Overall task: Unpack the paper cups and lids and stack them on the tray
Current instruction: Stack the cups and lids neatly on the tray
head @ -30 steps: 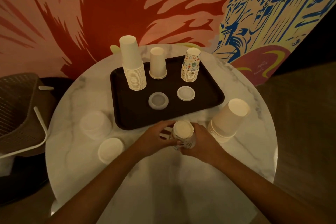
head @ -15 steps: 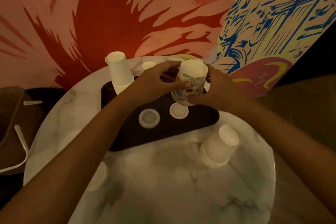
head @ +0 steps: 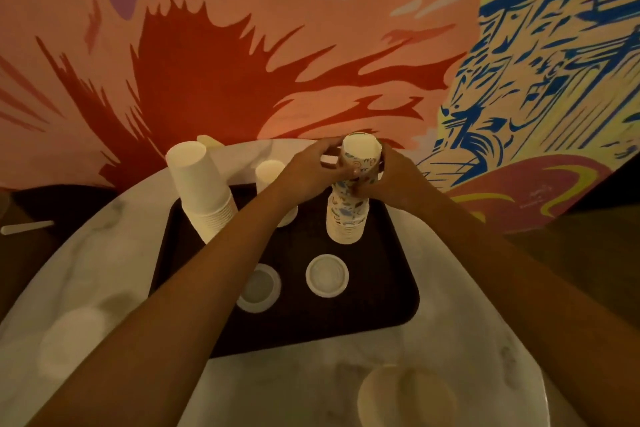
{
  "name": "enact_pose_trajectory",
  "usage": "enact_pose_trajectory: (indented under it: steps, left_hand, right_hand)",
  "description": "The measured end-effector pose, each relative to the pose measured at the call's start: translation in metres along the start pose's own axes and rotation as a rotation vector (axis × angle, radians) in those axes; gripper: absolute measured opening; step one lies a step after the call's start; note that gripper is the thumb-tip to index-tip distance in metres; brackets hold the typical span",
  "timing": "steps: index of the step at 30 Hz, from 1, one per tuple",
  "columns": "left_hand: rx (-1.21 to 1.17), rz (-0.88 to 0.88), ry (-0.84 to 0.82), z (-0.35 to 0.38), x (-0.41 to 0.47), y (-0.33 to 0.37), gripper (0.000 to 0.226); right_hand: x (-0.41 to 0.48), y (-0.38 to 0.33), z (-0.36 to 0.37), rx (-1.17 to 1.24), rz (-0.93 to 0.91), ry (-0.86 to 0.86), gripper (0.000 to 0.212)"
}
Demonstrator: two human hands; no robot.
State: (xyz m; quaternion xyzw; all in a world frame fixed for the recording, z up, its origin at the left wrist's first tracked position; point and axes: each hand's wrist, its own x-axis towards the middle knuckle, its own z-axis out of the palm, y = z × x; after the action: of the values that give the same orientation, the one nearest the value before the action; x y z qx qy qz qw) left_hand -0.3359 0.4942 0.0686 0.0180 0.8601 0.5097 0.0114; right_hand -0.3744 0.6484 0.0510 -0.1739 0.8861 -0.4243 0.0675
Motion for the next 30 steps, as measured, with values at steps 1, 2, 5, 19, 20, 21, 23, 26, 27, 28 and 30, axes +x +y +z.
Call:
enact_pose_trajectory:
  steps: [1,2,5,19,20,21,23,26,27,28,30]
  left_hand:
    - [-0.013,-0.013,0.005,0.005,0.002,-0.006,0.057]
    - [-0.025,-0.027,0.014,0.01,0.004,-0.012,0.057]
    - [-0.055,-0.071,0.036,0.021,0.005,-0.029,0.056]
    - [-0.073,-0.19,0.07,0.032,-0.028,-0.037,0.058]
    - [-0.069,-0.187,0.069,0.031,-0.034,-0.034,0.056]
    - [-0.065,-0.18,0.059,0.031,-0.044,-0.031,0.054]
    - [-0.067,-0.17,0.014,0.032,-0.064,-0.028,0.05]
    - [-0.129,-0.199,-0.05,0.038,-0.097,-0.026,0.043]
    - [-0.145,-0.208,-0.073,0.04,-0.108,-0.025,0.042]
    - [-0.144,-0.214,-0.102,0.041,-0.119,-0.025,0.04]
    - [-0.131,-0.223,-0.168,0.044,-0.141,-0.025,0.035]
  right_hand:
    - [0.004,0.008,0.004,0.012,0.002,-0.01,0.076]
    - [0.009,0.016,0.008,0.013,0.004,-0.022,0.078]
    - [0.017,0.036,0.02,-0.036,0.033,-0.077,0.08]
    - [-0.015,0.042,0.021,0.065,0.042,-0.05,0.078]
    - [-0.022,0.041,0.017,0.075,0.055,-0.04,0.076]
    - [-0.03,0.04,0.013,0.088,0.062,-0.039,0.075]
    - [-0.051,0.039,0.007,0.1,0.088,-0.06,0.072]
    - [-0.085,0.04,0.0,0.075,0.128,-0.097,0.061]
    - [-0.097,0.041,-0.003,0.066,0.136,-0.109,0.057]
    - [-0.109,0.043,-0.006,0.061,0.142,-0.127,0.054]
    - [-0.133,0.047,-0.012,0.067,0.147,-0.174,0.047]
